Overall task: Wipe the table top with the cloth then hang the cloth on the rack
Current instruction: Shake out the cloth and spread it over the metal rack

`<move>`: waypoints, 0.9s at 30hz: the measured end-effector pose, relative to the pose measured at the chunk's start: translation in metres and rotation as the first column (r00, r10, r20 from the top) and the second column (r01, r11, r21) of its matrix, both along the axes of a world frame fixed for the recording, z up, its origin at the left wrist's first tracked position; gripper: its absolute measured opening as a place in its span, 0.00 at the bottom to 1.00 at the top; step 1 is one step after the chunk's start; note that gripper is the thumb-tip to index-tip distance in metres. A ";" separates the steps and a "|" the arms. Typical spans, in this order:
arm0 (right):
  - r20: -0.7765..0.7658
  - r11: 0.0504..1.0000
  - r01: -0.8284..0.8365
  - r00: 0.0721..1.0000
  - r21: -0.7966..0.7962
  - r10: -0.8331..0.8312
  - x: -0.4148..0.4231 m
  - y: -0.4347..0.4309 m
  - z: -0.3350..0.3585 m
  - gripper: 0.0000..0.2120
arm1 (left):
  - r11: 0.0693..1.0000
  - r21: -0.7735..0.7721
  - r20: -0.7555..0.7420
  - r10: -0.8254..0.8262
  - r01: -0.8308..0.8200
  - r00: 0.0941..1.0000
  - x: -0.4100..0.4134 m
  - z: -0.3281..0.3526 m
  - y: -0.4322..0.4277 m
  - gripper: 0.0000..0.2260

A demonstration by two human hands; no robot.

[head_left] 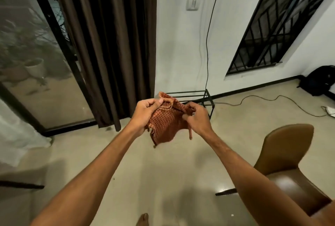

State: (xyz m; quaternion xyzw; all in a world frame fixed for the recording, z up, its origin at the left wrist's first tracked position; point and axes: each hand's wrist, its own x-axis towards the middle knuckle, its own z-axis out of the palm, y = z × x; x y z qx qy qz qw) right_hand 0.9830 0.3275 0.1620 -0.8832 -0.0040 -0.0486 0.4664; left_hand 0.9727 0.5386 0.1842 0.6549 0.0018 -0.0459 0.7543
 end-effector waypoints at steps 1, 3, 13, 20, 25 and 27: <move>0.001 1.000 0.026 1.000 0.005 -0.026 0.017 -0.002 -0.001 0.10 | 0.999 -0.044 -0.020 -0.001 0.000 1.000 0.018 0.001 0.000 0.12; -0.021 0.994 0.096 0.995 0.052 -0.095 0.047 -0.008 -0.003 0.10 | 0.991 -0.135 -0.070 0.000 -0.009 0.998 0.051 0.001 0.000 0.12; 0.003 0.995 0.011 1.000 0.104 -0.011 0.175 -0.055 0.009 0.10 | 0.687 0.671 -0.143 -0.250 0.280 0.958 0.190 -0.038 -0.011 0.26; -0.069 0.971 -0.158 0.983 0.179 0.173 0.286 -0.122 -0.001 0.11 | 0.922 0.337 -0.106 -0.161 0.188 0.981 0.274 -0.070 -0.070 0.15; -0.263 0.979 -0.171 0.945 0.112 0.195 0.363 -0.175 -0.017 0.09 | 0.995 0.094 -0.191 -0.005 0.023 0.982 0.336 -0.093 -0.104 0.10; -0.401 0.965 -0.206 0.879 0.165 0.256 0.387 -0.195 -0.022 0.07 | 0.997 0.069 -0.238 0.043 -0.028 0.970 0.357 -0.104 -0.112 0.11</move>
